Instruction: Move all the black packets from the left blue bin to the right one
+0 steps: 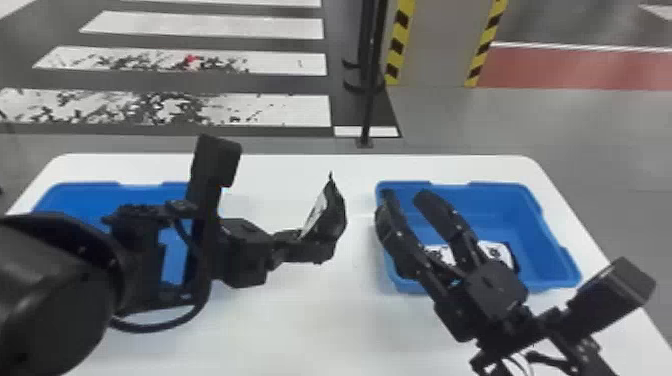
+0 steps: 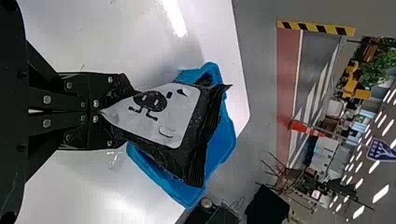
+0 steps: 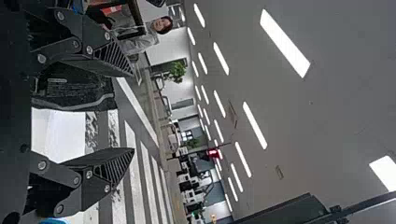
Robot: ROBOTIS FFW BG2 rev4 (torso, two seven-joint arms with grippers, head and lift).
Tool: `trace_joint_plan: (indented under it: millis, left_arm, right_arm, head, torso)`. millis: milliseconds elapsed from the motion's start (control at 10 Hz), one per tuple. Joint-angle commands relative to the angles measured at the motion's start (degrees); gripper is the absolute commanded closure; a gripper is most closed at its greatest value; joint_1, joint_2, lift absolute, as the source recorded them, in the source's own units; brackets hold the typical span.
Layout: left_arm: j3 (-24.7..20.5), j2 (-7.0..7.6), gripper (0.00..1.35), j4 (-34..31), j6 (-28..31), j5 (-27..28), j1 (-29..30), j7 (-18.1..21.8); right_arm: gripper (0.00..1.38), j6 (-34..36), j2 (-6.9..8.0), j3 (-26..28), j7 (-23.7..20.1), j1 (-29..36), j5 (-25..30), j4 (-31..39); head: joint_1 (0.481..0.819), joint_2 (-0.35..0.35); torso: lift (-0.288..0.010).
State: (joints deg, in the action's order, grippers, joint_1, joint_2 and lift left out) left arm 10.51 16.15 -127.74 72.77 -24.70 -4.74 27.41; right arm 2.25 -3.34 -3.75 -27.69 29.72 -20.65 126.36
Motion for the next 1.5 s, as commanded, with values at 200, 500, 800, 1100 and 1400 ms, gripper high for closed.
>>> trace_joint_plan:
  millis: [200, 500, 800, 1100, 1400]
  left_arm:
    - [4.23, -0.60, 1.21, 0.12, -1.19, -1.13, -2.16, -0.26]
    - [6.29, -0.68, 1.21, 0.40, -1.61, -2.61, -2.44, -0.34]
    - [6.63, -0.68, 1.21, 0.40, -2.32, -3.30, -2.30, -0.34]
    - [6.52, -0.68, 1.21, 0.40, -3.16, -4.10, -2.16, -0.26]
    - [4.12, -1.12, 0.34, 0.40, -4.29, -5.24, 0.65, -1.49]
  right_arm:
    - [0.51, 0.00, -0.35, -2.54, 0.10, -1.59, -0.60, -1.28]
    - [0.61, 0.00, -0.53, -3.91, 0.10, -2.44, -0.49, -1.98]
    - [1.28, 0.14, -0.44, -4.02, 0.27, -2.72, -4.48, -4.79]
    - [1.28, -1.12, -0.44, -4.25, 0.27, -2.72, -3.46, -4.37]
    - [1.28, -1.97, -0.44, -3.56, 0.36, -3.70, -3.11, -4.23]
  head:
    - [0.695, -0.093]
    - [0.695, -0.113]
    - [0.695, -0.123]
    - [0.695, -0.125]
    - [0.695, -0.128]
  torso:
    - [-0.185]
    - [-0.185]
    - [-0.185]
    - [-0.185]
    - [-0.185]
